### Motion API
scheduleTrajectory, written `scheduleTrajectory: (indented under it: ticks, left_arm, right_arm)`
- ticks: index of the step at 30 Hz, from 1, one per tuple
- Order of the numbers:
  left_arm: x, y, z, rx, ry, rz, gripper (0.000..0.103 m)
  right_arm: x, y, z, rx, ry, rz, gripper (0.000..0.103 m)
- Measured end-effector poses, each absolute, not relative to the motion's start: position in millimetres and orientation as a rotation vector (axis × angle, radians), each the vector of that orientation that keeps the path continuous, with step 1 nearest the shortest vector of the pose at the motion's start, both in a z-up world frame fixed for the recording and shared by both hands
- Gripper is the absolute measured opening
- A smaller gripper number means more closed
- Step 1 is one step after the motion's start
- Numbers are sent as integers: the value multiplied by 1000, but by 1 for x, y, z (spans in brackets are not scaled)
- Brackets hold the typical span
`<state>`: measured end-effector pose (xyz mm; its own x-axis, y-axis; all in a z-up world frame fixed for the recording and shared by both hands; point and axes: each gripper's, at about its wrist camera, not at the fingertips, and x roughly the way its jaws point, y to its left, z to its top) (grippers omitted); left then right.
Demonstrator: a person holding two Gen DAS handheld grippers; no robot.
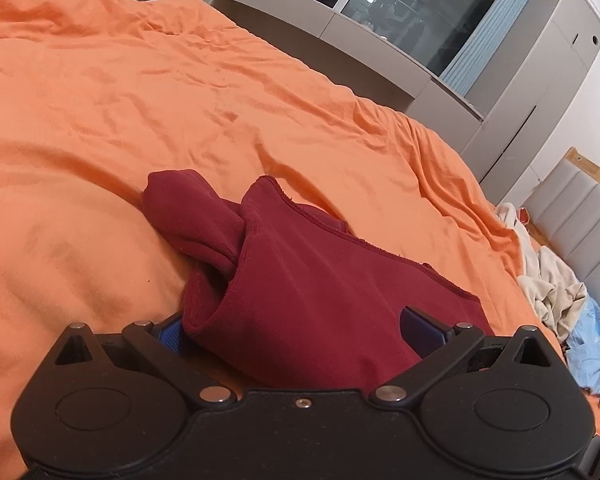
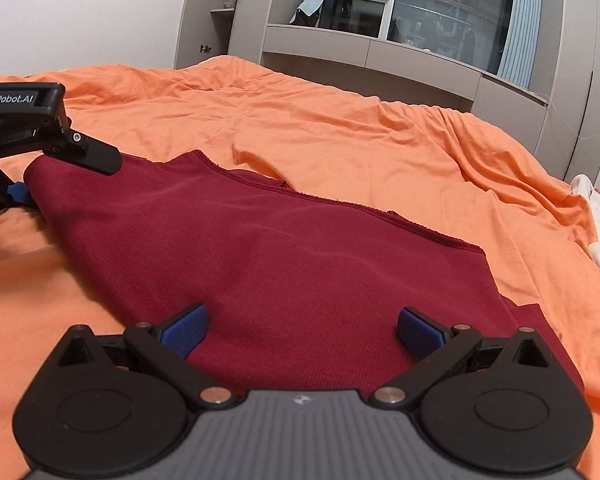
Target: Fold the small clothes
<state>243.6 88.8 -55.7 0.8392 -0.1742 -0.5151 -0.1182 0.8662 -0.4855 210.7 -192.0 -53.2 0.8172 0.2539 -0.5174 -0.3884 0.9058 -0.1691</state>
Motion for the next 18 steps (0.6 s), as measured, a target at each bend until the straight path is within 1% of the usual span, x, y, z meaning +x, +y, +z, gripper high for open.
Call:
scheduleTrajectory:
  ticks: [18]
  left_arm:
    - [252, 83, -56, -485, 598, 18, 102]
  right_arm:
    - [211, -192, -53, -277, 509, 346, 103]
